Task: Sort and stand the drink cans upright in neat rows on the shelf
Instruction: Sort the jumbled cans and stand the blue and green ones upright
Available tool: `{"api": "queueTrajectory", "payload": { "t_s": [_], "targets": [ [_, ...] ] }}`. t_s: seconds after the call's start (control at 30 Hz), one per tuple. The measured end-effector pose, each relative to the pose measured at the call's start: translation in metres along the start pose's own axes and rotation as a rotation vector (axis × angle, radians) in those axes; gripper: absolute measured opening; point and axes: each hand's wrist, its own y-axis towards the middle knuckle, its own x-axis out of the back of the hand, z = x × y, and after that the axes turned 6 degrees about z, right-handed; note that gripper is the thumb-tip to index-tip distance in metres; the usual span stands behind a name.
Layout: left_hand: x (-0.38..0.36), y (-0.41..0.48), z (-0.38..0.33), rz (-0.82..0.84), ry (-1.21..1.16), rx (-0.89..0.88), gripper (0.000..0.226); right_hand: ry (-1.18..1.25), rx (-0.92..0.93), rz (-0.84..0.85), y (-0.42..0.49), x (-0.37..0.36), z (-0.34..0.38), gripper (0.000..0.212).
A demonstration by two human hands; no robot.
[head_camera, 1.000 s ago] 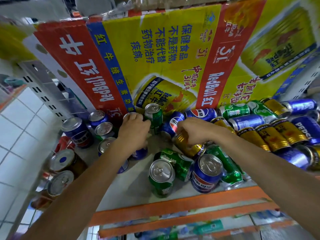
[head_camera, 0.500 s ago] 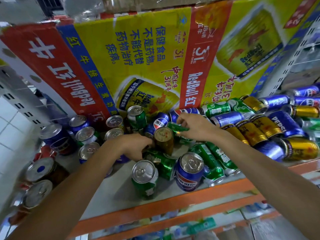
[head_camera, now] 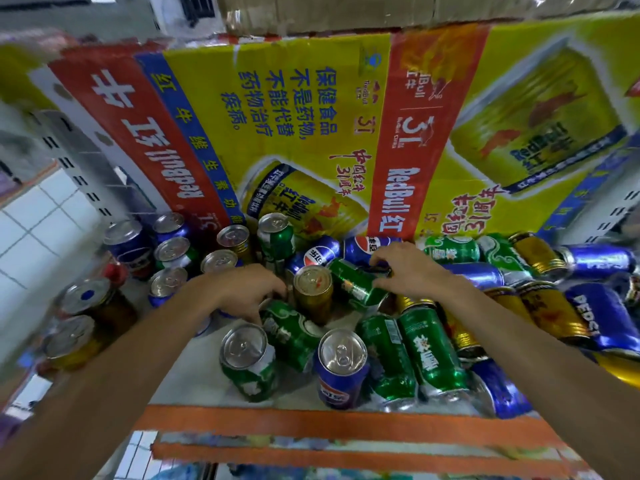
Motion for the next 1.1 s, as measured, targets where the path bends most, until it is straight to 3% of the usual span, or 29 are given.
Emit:
{"api": "queueTrajectory", "payload": {
  "t_s": [0.1, 0.27, 0.5, 0.7, 0.87, 1.03, 1.1],
  "targets": [
    [0.008, -0.013, 0.000, -0.100, -0.054, 0.041, 0.068, 0.046, 0.084, 0.060, 0.009, -0.001, 0.009, 0.041],
    [0.015, -0.020, -0.002, -0.234, -0.092, 0.107, 0.069, -0.094, 0.051, 0.202, 0.017, -0.004, 0.018, 0.065],
    [0.008, -0.015, 0.004, -0.297, -0.127, 0.224, 0.068, -0.248, -0.029, 0.208, 0.021, -0.014, 0.018, 0.100],
    [0.022, -0.008, 0.006, -0.351, -0.062, 0.287, 0.066, -0.018, -0.007, 0.161, 0.019, 0.000, 0.015, 0.078],
    [0.033, 0.008, -0.002, -0.480, -0.057, 0.320, 0.057, 0.043, -0.010, -0.051, 0.013, 0.022, 0.020, 0.068],
    [0.045, 0.034, -0.015, -0.347, -0.068, 0.420, 0.045, 0.043, -0.009, -0.097, 0.013, 0.015, 0.020, 0.065],
    [0.049, 0.044, -0.017, -0.249, -0.116, 0.460, 0.051, 0.057, 0.011, -0.070, 0.013, 0.016, 0.015, 0.067]
  ]
}}
